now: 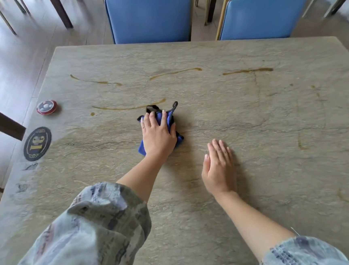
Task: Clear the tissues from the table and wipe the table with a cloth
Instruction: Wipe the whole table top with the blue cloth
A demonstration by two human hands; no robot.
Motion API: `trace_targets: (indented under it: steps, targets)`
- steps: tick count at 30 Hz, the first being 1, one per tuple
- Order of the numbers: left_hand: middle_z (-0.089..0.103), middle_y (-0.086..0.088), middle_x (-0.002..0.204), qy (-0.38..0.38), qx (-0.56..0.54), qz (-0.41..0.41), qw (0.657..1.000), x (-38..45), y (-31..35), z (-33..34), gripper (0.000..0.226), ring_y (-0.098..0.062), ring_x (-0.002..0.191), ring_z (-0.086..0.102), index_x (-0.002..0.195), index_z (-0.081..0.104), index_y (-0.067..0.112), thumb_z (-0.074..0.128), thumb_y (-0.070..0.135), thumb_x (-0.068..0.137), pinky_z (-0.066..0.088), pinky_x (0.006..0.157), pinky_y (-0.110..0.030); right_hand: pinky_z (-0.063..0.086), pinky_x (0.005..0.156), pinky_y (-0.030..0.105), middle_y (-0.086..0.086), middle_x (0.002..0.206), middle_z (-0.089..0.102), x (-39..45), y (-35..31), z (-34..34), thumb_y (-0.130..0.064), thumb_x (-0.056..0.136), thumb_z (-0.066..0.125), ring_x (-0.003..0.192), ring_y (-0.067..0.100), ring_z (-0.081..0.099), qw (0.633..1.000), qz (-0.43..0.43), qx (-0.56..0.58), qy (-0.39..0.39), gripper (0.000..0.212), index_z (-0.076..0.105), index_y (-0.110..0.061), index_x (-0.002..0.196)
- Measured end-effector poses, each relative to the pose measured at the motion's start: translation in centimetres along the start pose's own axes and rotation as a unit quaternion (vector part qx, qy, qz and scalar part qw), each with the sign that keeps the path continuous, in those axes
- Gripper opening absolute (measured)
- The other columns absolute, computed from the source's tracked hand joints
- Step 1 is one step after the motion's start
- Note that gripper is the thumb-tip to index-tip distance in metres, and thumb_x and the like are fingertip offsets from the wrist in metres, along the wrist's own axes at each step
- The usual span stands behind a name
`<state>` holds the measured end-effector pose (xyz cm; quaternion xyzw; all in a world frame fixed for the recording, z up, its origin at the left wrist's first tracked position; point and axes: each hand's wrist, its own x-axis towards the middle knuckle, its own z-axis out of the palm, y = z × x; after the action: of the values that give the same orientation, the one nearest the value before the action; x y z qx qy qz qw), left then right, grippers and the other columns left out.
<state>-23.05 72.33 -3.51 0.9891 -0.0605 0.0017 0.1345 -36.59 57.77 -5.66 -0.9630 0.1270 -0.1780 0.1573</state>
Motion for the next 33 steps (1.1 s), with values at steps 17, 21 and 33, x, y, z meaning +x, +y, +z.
trace_targets:
  steps: [17, 21, 33]
  targets:
    - [0.024, 0.005, 0.158, -0.066, 0.029, 0.316, 0.946, 0.6, 3.4, 1.2, 0.054, -0.019, 0.148, 0.011, 0.149, 0.027, 0.034, 0.032, 0.052, 0.098, 0.006, 0.121, -0.038, 0.01, 0.118, 0.039, 0.024, 0.144, 0.041, 0.3, -0.1, -0.5, -0.022, 0.092, 0.027, 0.14, 0.035, 0.031, 0.998, 0.054, -0.011, -0.041, 0.055, 0.048, 0.007, 0.134]
    - [0.024, 0.005, 0.158, -0.05, 0.024, 0.253, 0.966, -0.2, 3.8, 1.3, 0.053, -0.019, 0.148, 0.009, 0.149, 0.027, 0.034, 0.029, 0.051, 0.098, 0.005, 0.121, -0.038, 0.013, 0.118, 0.04, 0.025, 0.144, 0.042, 0.2, -0.2, -0.6, -0.02, 0.09, 0.025, 0.14, 0.035, 0.032, 0.998, 0.052, -0.007, -0.042, 0.056, 0.048, 0.007, 0.134]
    - [0.027, -0.001, 0.157, 0.002, -0.025, 0.083, 0.996, -5.7, 2.5, 1.0, 0.052, -0.023, 0.148, 0.013, 0.147, 0.034, 0.028, 0.035, 0.046, 0.097, 0.007, 0.121, -0.04, 0.019, 0.118, 0.045, 0.026, 0.142, 0.043, 0.4, -0.1, -0.6, -0.024, 0.085, 0.023, 0.138, 0.038, 0.033, 0.996, 0.048, 0.036, -0.06, 0.063, 0.05, 0.008, 0.132]
